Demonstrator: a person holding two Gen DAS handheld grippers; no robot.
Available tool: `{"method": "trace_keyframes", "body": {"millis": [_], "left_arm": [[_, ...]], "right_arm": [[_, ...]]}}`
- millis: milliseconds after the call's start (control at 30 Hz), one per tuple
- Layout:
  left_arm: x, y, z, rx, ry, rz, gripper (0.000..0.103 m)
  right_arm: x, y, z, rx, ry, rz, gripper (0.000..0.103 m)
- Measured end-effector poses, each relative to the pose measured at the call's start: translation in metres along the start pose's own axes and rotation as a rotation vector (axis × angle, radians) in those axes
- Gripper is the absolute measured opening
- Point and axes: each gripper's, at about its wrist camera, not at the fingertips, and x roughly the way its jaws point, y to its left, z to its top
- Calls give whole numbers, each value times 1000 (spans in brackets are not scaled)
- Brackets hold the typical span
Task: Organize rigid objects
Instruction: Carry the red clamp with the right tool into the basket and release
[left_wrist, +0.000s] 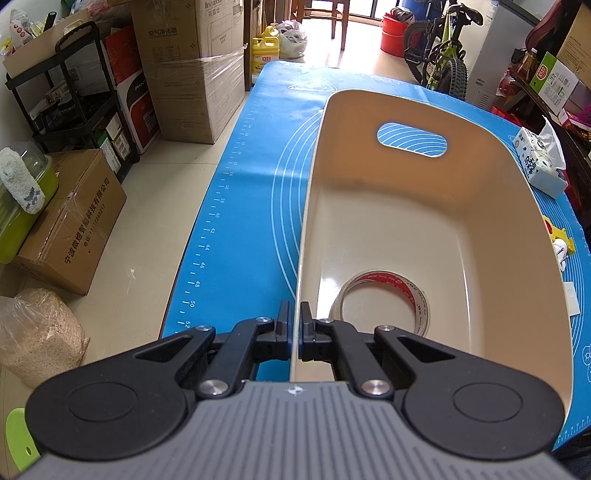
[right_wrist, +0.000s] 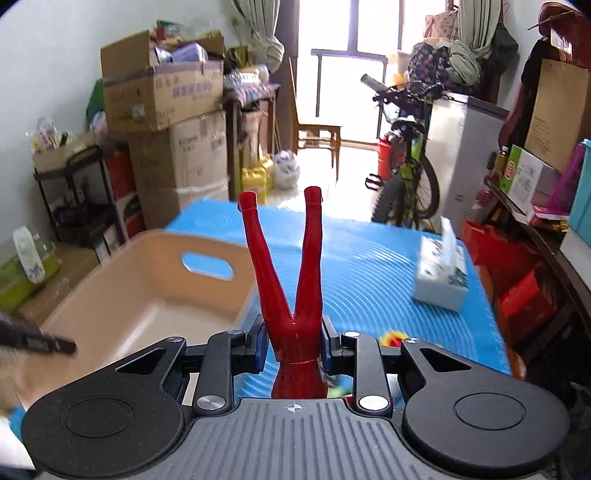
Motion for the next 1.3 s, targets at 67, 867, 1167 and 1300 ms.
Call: {"method": "trace_keyframes", "body": {"millis": [67, 867, 1167, 1300], "left_arm": [[0, 0, 0, 1, 0, 0, 4], [0, -3, 0, 17, -3, 10, 4], [-1, -5, 1, 17, -5, 10, 4], [-1, -6, 0, 20, -8, 9, 4]], "right_arm": [[7, 10, 8, -1, -11, 18, 37], [120, 115, -30, 19, 348, 195, 36], [141, 125, -32, 1, 496, 192, 37], [142, 121, -32, 33, 510, 190, 47]]}}
